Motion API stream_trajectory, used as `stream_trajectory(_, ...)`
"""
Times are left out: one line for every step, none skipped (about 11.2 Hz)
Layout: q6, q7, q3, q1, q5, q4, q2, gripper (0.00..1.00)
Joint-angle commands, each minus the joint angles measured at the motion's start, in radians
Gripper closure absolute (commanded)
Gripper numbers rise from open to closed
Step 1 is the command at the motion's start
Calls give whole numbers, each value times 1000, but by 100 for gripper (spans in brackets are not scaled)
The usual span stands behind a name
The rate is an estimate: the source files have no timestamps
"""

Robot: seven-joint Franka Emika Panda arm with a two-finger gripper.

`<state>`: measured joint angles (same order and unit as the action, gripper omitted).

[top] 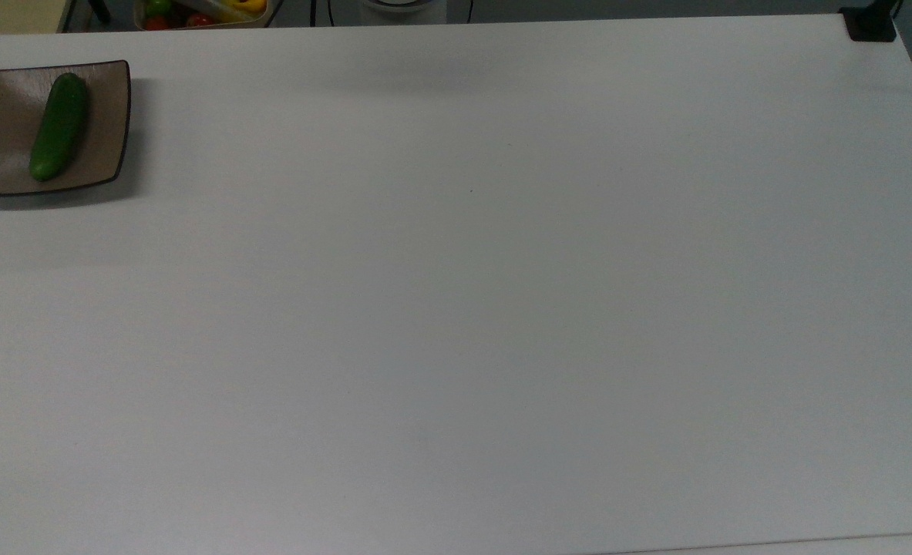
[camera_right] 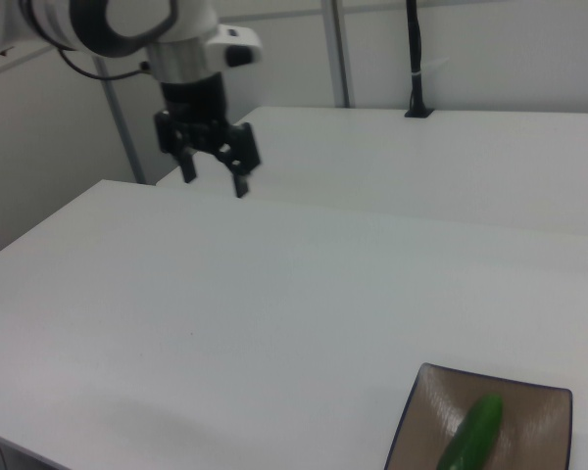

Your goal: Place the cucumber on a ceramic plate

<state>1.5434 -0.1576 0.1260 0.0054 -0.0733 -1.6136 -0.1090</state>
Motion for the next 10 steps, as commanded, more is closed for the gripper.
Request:
stream_trajectory(4,90,-95,25,-10,-17,5,0)
stream_trajectory(48,82,-100,33,-10,-38,11,0)
stream_trajectory(107,76,-101,41,-10,-58,21,0)
stream_trajectory(160,72,-100,47,-10,-64,40,0)
stream_trajectory(194,38,-100,51,-3,-65,57,0)
stream_trajectory(210,-20,-94,51,-3,-68,61,0)
stream_trajectory(211,-43,-88,50,-8,-72,66,0)
stream_trajectory(213,-42,-86,47,-8,-72,69,0)
stream_trajectory(211,-42,-86,45,-8,-72,68,0)
stream_trajectory(213,-42,-86,47,-8,-72,69,0)
